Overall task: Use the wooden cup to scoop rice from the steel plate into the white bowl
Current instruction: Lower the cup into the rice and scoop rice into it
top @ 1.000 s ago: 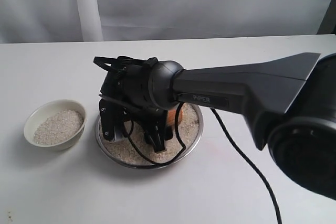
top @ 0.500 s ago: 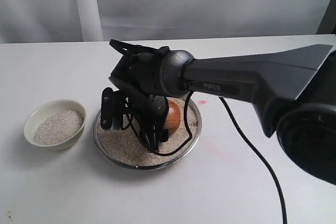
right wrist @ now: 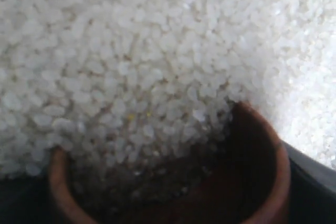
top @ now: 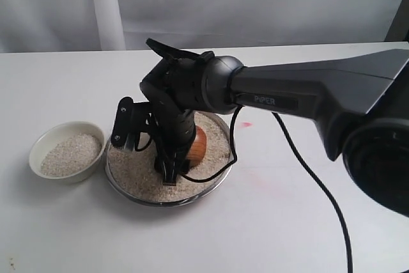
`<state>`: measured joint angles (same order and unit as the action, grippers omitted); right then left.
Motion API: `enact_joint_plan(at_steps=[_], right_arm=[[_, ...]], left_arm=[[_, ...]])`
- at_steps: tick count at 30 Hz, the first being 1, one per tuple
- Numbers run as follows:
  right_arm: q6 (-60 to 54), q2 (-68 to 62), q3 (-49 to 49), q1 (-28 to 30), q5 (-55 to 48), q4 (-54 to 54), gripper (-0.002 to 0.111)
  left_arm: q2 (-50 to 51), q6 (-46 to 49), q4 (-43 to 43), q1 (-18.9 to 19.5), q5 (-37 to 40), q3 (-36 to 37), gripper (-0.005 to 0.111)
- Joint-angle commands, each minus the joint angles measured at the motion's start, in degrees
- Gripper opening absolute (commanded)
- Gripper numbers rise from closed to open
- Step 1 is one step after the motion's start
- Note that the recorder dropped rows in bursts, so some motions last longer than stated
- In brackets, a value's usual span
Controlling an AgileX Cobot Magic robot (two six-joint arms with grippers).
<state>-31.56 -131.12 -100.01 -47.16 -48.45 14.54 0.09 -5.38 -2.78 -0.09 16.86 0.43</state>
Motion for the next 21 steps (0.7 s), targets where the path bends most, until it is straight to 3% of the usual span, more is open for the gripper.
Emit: enact_joint_plan(at_steps=[1,17,21], right_arm=[[0.5,1.48,0.2,0.0,2.0,-3.65,0.0],[1.92,2.73,0.29,0.43,4.93,-7.73,0.0],[2.0,4.74,4.29,1.34,10.72,-9.56,0.0]], left_arm=[[-0.09,-0.14,0.26,-0.17,-0.57,-0.43,0.0],[-0.09,-0.14,0.26,-0.17,-0.57,-0.43,0.0],[-0.09,-0.14,0.26,-0.17,-0.57,-0.43,0.0]])
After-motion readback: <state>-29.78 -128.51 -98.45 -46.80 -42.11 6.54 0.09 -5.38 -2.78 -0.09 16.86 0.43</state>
